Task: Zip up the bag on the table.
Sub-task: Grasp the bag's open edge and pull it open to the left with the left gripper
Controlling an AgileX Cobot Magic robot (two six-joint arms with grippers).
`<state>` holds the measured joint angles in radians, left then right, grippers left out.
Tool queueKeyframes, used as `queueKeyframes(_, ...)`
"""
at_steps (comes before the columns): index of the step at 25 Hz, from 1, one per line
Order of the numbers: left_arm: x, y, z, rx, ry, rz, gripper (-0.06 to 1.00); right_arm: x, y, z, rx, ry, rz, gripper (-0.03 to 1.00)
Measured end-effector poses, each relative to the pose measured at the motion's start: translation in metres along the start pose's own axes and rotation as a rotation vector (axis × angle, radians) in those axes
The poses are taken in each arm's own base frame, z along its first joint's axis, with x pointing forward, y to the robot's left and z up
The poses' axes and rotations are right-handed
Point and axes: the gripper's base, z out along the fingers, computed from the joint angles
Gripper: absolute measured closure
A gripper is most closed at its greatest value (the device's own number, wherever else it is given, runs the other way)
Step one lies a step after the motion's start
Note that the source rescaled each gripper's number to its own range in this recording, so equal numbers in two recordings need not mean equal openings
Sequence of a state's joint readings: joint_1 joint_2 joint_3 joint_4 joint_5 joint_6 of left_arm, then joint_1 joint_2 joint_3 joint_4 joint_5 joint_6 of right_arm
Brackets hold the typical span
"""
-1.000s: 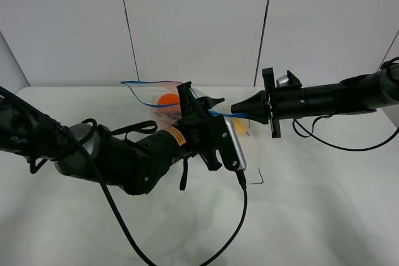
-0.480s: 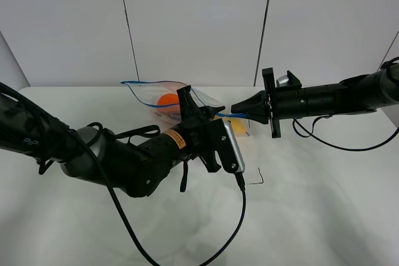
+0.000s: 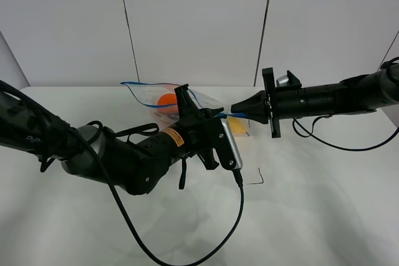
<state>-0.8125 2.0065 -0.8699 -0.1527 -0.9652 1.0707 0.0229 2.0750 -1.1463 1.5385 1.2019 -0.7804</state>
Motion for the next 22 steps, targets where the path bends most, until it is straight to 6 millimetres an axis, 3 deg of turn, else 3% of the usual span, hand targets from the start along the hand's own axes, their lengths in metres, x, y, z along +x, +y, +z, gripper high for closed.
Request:
queueKeyframes(6, 0.0, 0.0, 0.0, 0.001, 0.0, 0.0, 0.94, 0.0, 0.0, 0.0, -0.001, 0.0, 0.0, 0.97)
queueKeyframes(16, 0.004, 0.003, 0.001, -0.003, 0.006, 0.01, 0.94, -0.001, 0.001, 0.0, -0.008, -0.007, 0.004, 0.97)
queueKeyframes(22, 0.026, 0.017, 0.002, -0.029, 0.046, 0.078, 0.94, -0.002, 0.001, 0.0, -0.014, -0.027, 0.012, 0.97)
